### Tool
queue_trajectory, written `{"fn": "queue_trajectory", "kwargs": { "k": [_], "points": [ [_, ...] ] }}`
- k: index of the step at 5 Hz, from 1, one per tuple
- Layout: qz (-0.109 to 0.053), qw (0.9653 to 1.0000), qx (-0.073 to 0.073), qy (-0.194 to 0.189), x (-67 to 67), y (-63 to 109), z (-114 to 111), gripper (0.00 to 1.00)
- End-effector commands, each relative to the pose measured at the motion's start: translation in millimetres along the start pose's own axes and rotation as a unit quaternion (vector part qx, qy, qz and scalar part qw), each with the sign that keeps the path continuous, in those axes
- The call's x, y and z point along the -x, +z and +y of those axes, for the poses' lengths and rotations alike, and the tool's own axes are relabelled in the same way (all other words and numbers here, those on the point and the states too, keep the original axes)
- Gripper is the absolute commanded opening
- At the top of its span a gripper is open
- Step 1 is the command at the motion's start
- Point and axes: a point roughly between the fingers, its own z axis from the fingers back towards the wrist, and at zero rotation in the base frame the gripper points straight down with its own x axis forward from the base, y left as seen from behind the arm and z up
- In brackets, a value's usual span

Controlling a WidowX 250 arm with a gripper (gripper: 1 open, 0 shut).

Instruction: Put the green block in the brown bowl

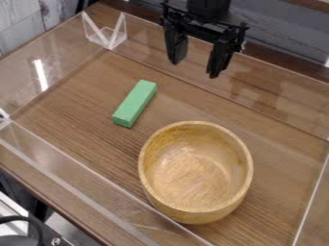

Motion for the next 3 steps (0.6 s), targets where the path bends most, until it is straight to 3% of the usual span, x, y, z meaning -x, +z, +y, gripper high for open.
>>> {"fn": "queue_trajectory", "kwargs": {
  "k": [1, 2, 3],
  "points": [
    [0.0, 0.9999, 0.004, 0.011, 4.3, -8.2, 18, 1.0],
    [0.004, 0.9996, 0.008, 0.027, 16.5, -25.9, 43, 1.0],
    [-0.009, 0.9995, 0.007, 0.029, 25.7, -28.2, 68, 1.0]
  ]
}}
